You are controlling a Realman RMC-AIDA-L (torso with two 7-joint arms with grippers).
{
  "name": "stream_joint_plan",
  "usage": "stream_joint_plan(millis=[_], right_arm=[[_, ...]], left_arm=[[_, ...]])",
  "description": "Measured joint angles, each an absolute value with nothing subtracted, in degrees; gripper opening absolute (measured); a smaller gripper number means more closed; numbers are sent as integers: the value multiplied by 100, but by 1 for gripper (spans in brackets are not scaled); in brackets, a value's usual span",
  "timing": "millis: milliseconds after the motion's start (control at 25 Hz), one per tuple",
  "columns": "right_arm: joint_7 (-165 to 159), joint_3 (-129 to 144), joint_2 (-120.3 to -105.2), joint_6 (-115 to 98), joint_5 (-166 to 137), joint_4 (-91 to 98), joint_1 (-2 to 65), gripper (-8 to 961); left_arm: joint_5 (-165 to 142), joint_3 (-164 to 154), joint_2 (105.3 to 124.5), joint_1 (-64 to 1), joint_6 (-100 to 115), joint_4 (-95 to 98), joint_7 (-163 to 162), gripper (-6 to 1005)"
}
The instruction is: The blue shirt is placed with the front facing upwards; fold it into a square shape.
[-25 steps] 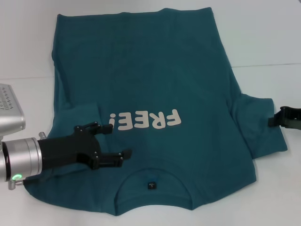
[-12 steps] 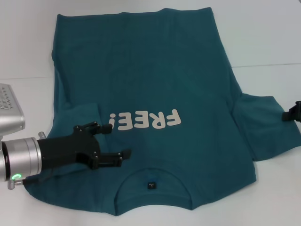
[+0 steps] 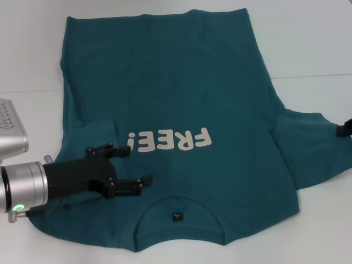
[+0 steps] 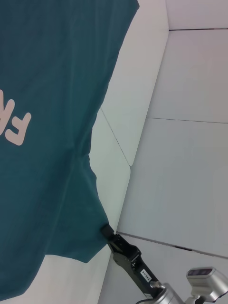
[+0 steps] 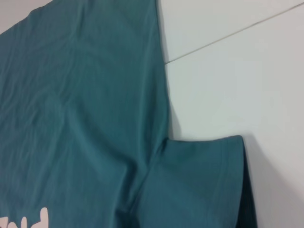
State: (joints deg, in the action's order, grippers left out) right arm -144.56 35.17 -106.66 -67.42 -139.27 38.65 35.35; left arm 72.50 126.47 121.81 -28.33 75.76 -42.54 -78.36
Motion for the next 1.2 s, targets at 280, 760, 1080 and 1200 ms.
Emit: stream_joint_plan(millis=[280,760,1080,1200], right_arm=[[-14500,3506,-10650,-6761,-14018,4054,3556,17],[-14504,3415,-10617,-6660,-14072,4278,3665,30],[-14482,3467,-10630,-6772,-14139,4454,3822,38],[-14503,3442,-10646,-6786,-14391,4514,3899,41]], left_arm=[[7250,12647,12166,-2830,7578,-4254,-7839,950],[7254,12647,12151,-2844,7629,-4254,-7840,949],[7250,12647,12129,-2848,7633,-4254,-7840,949],[7250,12647,12128,-2839,7632,-4254,-7840,949]])
